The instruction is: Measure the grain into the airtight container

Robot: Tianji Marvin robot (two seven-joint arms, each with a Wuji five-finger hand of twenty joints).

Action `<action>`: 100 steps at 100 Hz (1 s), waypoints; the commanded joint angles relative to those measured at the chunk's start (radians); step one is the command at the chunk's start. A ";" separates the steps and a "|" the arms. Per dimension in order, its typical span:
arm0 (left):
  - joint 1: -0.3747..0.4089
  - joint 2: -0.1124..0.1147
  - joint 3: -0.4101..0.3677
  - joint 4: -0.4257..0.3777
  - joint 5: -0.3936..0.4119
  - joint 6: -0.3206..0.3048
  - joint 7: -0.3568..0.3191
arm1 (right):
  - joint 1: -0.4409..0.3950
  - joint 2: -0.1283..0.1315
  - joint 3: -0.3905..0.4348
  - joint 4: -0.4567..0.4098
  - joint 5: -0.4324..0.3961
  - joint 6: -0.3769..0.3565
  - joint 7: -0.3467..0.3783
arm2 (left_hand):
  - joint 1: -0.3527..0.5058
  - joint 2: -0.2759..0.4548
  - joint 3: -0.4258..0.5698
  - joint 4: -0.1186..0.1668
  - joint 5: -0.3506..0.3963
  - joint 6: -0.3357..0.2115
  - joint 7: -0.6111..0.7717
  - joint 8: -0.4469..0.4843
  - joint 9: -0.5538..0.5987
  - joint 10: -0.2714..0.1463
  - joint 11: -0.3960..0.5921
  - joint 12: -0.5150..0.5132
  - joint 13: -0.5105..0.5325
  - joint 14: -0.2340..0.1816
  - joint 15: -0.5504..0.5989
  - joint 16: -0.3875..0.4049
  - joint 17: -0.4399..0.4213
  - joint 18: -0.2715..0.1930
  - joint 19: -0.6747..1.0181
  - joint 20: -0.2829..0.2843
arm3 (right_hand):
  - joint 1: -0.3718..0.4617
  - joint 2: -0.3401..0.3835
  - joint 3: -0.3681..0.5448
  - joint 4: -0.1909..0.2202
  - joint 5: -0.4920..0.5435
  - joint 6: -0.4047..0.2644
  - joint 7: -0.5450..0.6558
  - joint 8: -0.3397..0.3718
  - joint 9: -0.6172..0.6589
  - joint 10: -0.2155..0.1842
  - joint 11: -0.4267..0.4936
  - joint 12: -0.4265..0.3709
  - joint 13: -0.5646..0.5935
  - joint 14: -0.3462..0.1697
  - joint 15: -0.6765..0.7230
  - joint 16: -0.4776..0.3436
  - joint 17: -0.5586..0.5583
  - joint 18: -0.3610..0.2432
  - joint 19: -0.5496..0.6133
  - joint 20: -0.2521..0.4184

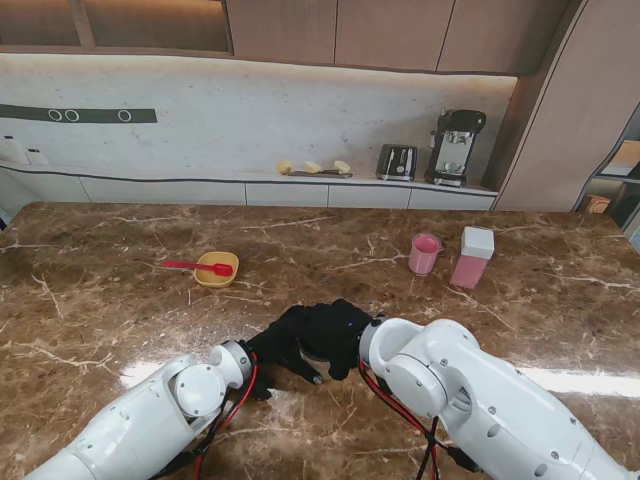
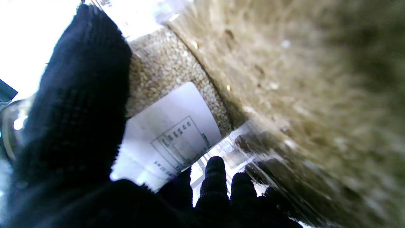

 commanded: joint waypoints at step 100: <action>0.038 0.014 0.016 0.036 0.022 0.018 -0.027 | -0.028 -0.006 0.012 0.022 -0.066 0.000 -0.108 | 0.144 0.359 0.193 0.022 0.135 -0.178 0.219 0.103 0.015 -0.026 -0.001 -0.004 0.064 0.151 0.091 0.039 0.103 0.384 0.266 0.064 | -0.215 0.089 -0.449 0.017 -0.033 0.040 -0.056 -0.290 -0.014 0.022 -0.074 -0.097 -0.022 -0.012 -0.057 -0.037 0.066 -0.012 -0.129 -0.015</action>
